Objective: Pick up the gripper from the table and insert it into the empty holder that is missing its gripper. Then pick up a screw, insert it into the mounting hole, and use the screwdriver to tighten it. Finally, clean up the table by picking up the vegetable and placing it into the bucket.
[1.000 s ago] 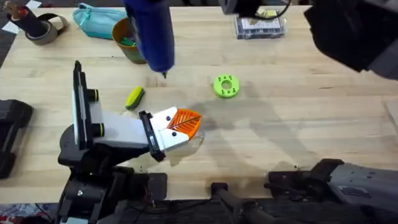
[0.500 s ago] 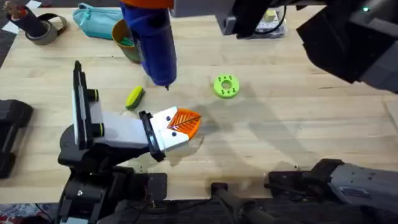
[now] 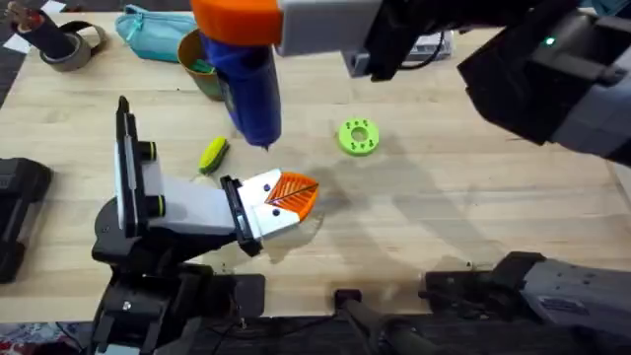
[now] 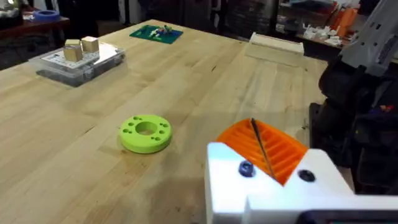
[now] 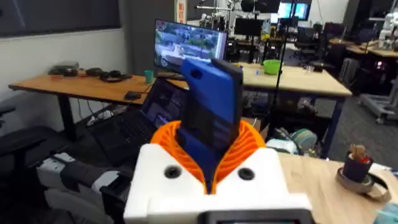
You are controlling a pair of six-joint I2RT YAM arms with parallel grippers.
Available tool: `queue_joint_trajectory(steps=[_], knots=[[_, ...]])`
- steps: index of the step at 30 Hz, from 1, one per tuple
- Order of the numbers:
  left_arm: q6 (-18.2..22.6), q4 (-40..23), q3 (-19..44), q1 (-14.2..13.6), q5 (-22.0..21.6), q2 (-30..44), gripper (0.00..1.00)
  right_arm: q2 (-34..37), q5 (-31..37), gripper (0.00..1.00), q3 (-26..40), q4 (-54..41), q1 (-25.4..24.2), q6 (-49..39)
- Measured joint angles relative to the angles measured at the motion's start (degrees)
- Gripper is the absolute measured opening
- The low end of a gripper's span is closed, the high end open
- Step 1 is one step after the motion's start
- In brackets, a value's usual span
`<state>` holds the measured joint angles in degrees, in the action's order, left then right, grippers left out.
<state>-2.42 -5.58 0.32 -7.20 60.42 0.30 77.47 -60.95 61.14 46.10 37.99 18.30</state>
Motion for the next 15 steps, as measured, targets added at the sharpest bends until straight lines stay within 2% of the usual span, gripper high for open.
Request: queue_joint_trajectory(steps=[15], knots=[[-0.02, 0.0, 0.0, 0.0, 0.0, 0.0, 0.009, -0.01, 0.48, 0.026, -5.71, 4.34, 1.58, 0.14]])
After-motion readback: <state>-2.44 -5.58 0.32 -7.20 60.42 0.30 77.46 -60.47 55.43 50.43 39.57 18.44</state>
